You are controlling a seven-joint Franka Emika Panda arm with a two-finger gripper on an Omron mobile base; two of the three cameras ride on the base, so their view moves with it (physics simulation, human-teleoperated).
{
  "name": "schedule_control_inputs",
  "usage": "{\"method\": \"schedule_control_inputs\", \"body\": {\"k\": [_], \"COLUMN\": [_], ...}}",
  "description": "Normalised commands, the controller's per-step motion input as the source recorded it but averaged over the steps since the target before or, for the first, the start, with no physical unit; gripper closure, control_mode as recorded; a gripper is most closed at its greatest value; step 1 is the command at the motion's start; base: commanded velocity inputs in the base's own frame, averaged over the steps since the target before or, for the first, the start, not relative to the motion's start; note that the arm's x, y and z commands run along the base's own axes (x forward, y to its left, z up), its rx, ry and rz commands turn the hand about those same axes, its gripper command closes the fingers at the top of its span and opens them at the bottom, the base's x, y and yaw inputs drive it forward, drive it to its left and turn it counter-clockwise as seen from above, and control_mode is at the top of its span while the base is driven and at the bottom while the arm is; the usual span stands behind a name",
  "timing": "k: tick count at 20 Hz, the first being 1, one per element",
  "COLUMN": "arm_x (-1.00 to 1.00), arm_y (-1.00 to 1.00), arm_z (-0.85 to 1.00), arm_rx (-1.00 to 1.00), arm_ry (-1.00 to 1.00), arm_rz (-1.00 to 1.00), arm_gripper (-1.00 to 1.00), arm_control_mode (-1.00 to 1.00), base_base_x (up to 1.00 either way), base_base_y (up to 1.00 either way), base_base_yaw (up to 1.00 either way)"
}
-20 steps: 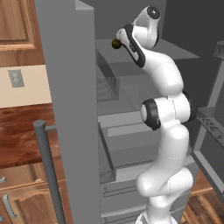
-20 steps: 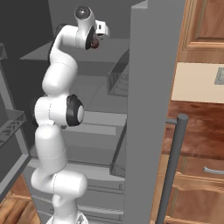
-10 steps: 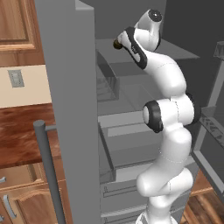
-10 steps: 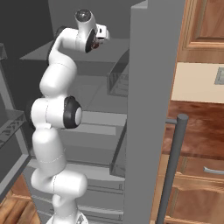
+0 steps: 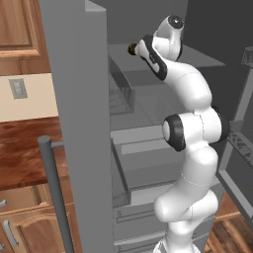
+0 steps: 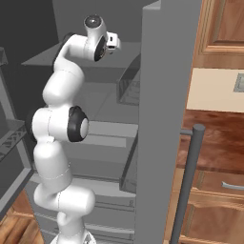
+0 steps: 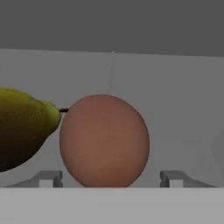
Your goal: Pick the egg and butter from the fridge and place them by the bowl for mixing.
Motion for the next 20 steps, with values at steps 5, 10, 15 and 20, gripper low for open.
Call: {"method": "schedule_control_inputs", "body": {"k": [5, 10, 15, 20], "arm_x": [0.03, 0.0, 0.0, 0.0], "arm_y": [0.0, 0.0, 0.0, 0.0], "arm_z": [-0.35, -0.03, 0.0, 0.1], "arm_rx": [-0.04, -0.01, 0.0, 0.0], "arm_ry": [0.02, -0.01, 0.0, 0.0], "arm_rz": [0.0, 0.0, 0.0, 0.0], "arm_gripper": [1.0, 1.0, -1.0, -1.0], "arm_control_mode": [-1.0, -1.0, -1.0, -1.0], "base_base_x": [0.0, 0.0, 0.0, 0.0], "base_base_y": [0.0, 0.0, 0.0, 0.0], "base_base_yaw": [0.0, 0.0, 0.0, 0.0]}}
